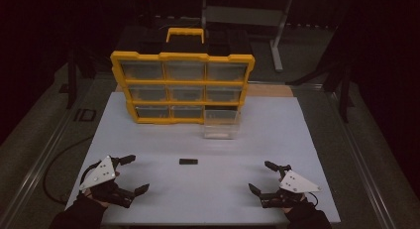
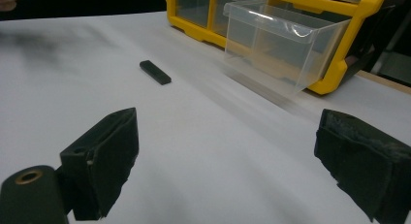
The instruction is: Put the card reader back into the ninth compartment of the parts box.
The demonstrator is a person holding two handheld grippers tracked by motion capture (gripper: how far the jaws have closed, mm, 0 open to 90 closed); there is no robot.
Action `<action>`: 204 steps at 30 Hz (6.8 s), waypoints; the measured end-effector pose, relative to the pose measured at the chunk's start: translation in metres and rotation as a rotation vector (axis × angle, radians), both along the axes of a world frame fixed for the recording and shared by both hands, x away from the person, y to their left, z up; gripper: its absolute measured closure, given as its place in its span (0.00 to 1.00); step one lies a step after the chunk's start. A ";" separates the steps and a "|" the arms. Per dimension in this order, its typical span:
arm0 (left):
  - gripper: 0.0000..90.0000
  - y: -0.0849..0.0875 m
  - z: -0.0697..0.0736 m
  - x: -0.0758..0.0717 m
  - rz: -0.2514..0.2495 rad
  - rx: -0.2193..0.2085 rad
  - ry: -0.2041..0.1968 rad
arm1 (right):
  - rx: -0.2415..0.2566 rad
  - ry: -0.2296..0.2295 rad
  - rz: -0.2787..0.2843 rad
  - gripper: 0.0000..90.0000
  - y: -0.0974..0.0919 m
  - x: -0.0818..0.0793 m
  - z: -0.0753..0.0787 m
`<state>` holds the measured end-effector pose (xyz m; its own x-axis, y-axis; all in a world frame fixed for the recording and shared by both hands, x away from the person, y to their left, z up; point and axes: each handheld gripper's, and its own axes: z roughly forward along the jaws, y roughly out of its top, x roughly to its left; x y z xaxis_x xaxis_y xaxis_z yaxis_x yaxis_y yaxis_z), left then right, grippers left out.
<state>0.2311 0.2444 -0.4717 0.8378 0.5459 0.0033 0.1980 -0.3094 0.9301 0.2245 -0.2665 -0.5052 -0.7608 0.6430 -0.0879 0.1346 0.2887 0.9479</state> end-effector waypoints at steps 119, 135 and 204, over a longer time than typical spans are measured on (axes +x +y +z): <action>0.55 -0.164 -0.007 0.135 -0.422 0.949 0.231 | 0.027 0.002 0.033 0.10 0.000 0.001 -0.001; 0.69 -0.169 -0.016 0.138 -0.445 0.986 0.249 | 0.029 0.006 0.031 0.10 -0.001 0.001 -0.001; 0.83 -0.194 0.068 0.128 -0.577 0.831 0.215 | 0.042 0.004 0.018 0.10 -0.002 0.001 0.000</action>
<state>0.3593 0.0506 -0.4039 0.9989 -0.0454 0.0153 -0.0479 -0.9386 0.3417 0.2257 -0.2682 -0.5056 -0.7729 0.6319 -0.0580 0.1338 0.2516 0.9586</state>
